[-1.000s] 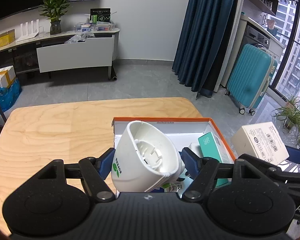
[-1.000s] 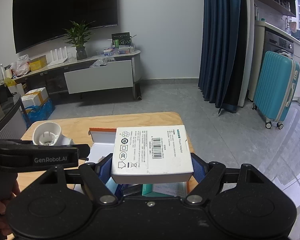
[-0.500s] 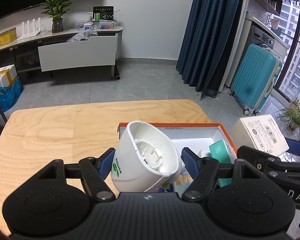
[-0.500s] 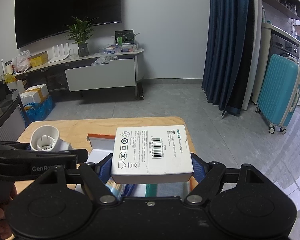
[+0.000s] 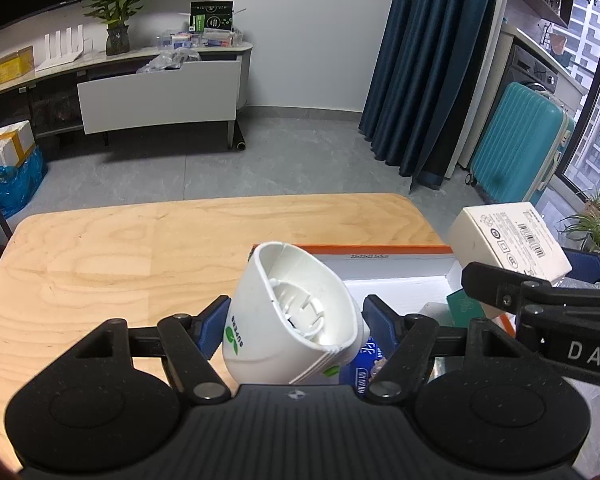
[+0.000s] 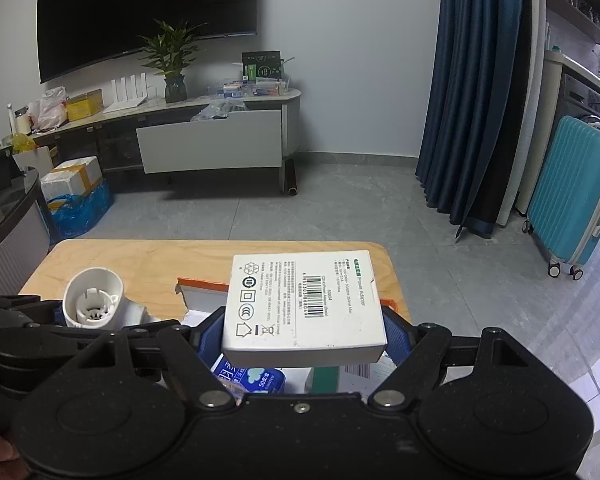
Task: Organize rigid objects
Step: 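Lower the plug adapter with the left tool while the right tool lowers the small box, then open both tools to release the adapter and small box into the box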
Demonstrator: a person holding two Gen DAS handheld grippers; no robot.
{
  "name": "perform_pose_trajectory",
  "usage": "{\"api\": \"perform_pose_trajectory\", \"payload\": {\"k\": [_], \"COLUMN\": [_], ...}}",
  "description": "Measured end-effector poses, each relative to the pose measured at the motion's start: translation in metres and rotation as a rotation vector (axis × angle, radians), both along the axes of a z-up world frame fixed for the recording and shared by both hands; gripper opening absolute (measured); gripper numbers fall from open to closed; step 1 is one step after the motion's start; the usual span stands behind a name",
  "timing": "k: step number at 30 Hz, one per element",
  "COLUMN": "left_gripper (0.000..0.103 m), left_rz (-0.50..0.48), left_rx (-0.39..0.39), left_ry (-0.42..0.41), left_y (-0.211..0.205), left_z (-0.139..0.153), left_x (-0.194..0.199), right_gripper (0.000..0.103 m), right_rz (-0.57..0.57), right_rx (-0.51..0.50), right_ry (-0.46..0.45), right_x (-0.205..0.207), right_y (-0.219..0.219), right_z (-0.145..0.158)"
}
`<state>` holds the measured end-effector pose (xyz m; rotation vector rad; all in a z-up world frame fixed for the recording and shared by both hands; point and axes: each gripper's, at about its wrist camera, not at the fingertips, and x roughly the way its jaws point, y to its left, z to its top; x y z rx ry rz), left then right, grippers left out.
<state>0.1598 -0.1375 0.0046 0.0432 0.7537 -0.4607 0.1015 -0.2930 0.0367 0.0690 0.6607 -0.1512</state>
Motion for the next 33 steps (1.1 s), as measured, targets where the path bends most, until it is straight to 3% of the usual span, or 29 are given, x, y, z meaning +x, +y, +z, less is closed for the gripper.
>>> {"api": "perform_pose_trajectory", "payload": {"k": [8, 17, 27, 30, 33], "left_gripper": [0.073, 0.073, 0.073, 0.085, 0.088], "left_rz": [0.01, 0.001, -0.084, -0.099, -0.074], "left_rx": [0.008, 0.004, -0.031, -0.053, -0.042], "left_ry": [0.02, 0.04, 0.07, 0.075, 0.056], "left_y": [0.002, -0.005, -0.03, -0.032, -0.027], "left_z": [-0.008, -0.013, -0.018, -0.016, -0.013], "left_x": [0.007, 0.017, 0.03, 0.03, 0.026], "right_gripper": [0.092, 0.093, 0.093, 0.093, 0.093], "right_rz": [-0.01, -0.077, -0.12, -0.119, -0.121], "right_rx": [0.021, 0.096, 0.091, 0.091, 0.102], "right_ry": [0.0, -0.156, -0.211, -0.214, -0.219], "right_x": [0.015, -0.017, -0.047, -0.051, -0.056], "right_y": [-0.01, -0.035, -0.044, -0.041, -0.04], "right_z": [-0.009, 0.007, 0.02, 0.021, 0.021]}}
